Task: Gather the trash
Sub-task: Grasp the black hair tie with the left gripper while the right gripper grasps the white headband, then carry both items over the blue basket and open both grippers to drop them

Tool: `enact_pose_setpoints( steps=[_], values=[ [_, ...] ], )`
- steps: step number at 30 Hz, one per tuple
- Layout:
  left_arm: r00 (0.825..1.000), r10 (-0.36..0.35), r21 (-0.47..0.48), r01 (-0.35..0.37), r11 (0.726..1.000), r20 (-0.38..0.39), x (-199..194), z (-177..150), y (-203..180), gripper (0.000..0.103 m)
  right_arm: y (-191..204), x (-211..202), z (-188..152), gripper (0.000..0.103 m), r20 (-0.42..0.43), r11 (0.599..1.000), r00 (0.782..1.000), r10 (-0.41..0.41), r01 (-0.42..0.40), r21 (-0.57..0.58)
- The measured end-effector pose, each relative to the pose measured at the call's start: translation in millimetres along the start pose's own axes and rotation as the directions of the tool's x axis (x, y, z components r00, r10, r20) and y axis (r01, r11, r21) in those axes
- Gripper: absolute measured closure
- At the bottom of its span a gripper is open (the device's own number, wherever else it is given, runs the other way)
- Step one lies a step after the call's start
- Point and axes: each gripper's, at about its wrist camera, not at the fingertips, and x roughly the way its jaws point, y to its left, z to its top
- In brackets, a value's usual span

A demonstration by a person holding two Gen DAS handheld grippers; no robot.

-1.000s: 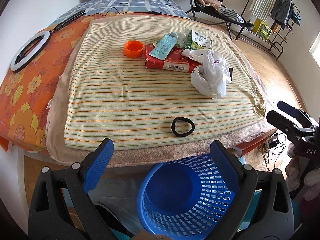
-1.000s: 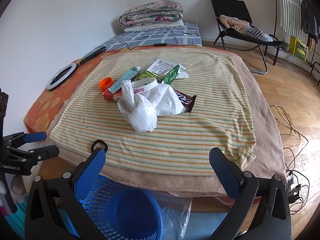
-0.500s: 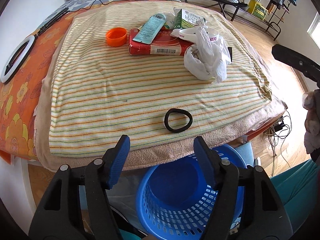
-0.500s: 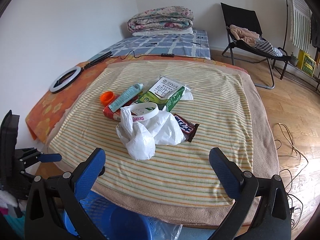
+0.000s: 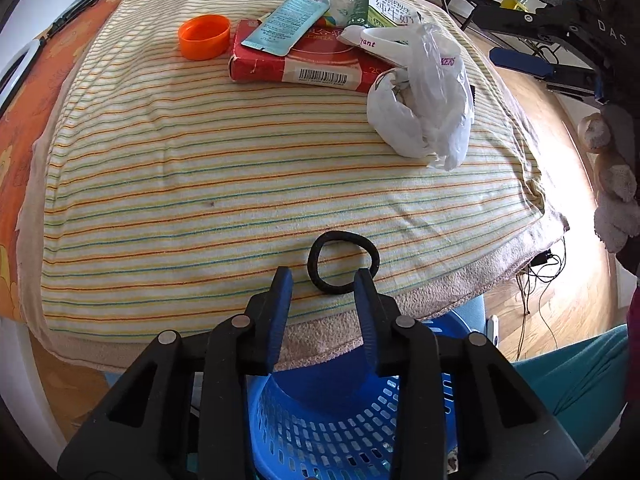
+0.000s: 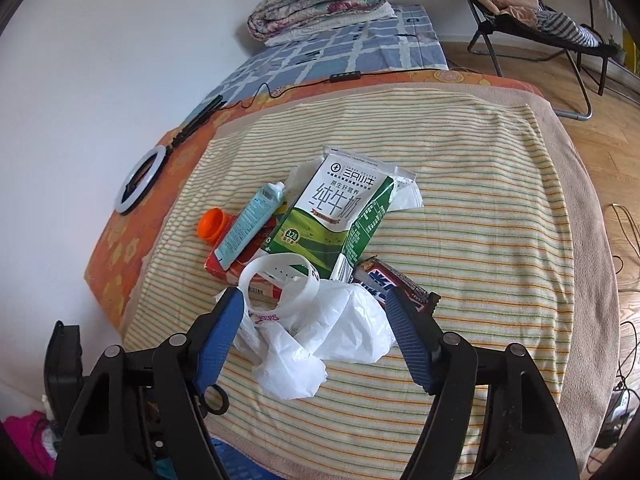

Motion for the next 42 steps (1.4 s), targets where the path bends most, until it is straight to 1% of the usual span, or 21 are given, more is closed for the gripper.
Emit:
enact_pose_setpoints(
  steps=[1,2,4,6,10,11,12,15,16,18,20,25,28,32,37,42],
  values=[
    [1.000,-0.002,-0.001,0.002,1.000,-0.001,2,1,0,0.071,-2,4,3,0.035,-0.007,1.000,1.000,0.009,-0.009,0.016],
    [1.000,-0.001,0.000,0.001,1.000,-0.001,3,2,-1,0.071,-5,11,7,0.038,-0.021,0.999,0.999,0.026,-0.025,0.042],
    [1.000,-0.004,0.006,0.004,1.000,-0.002,5,4,-3,0.075,-5,15,9,0.045,-0.029,0.998,0.999,0.033,-0.032,0.051],
    [1.000,-0.008,0.009,0.008,1.000,-0.002,7,5,-5,0.077,-4,20,11,0.051,-0.040,0.997,0.998,0.043,-0.041,0.062],
    [1.000,-0.008,0.023,0.008,1.000,0.004,15,9,-12,0.081,0,29,14,0.053,-0.057,0.998,0.998,0.040,-0.037,0.058],
    [1.000,-0.003,0.028,0.003,1.000,0.005,17,9,-14,0.082,3,33,14,0.055,-0.064,0.998,0.997,0.032,-0.029,0.051],
    [1.000,0.004,0.032,-0.004,0.999,0.006,18,10,-15,0.085,3,33,14,0.060,-0.064,0.998,0.997,0.032,-0.029,0.051],
    [1.000,-0.002,0.034,0.002,0.999,0.015,20,10,-15,0.089,6,41,14,0.070,-0.078,0.999,0.997,0.027,-0.024,0.040],
    [1.000,-0.004,0.033,0.003,0.999,0.018,21,10,-15,0.091,7,43,13,0.071,-0.082,0.999,0.996,0.023,-0.020,0.036],
    [1.000,0.009,0.036,-0.009,0.999,0.023,23,10,-16,0.097,9,47,12,0.080,-0.090,1.000,0.996,0.012,-0.010,0.029],
    [0.999,0.011,0.033,-0.012,0.999,0.031,23,10,-16,0.098,9,49,11,0.093,-0.097,1.000,0.995,0.004,-0.001,0.026],
    [0.998,0.014,0.021,-0.015,1.000,0.058,17,11,-11,0.099,2,48,9,0.096,-0.084,0.999,0.996,0.009,-0.004,0.054],
    [0.997,0.001,0.011,-0.002,1.000,0.079,11,11,-6,0.099,-2,40,12,0.096,-0.049,0.997,0.999,0.010,-0.006,0.074],
    [0.995,0.006,0.013,-0.007,1.000,0.099,5,12,-6,0.099,-4,26,16,0.096,-0.003,0.996,1.000,0.016,-0.016,0.084],
    [0.992,0.005,0.025,-0.008,1.000,0.127,-7,9,-6,0.099,6,11,16,0.096,0.029,0.998,0.999,0.033,-0.035,0.053],
    [0.990,-0.004,0.032,-0.001,0.999,0.144,-15,3,-9,0.099,18,-9,5,0.096,0.050,0.999,0.998,0.032,-0.033,0.008]
  ],
)
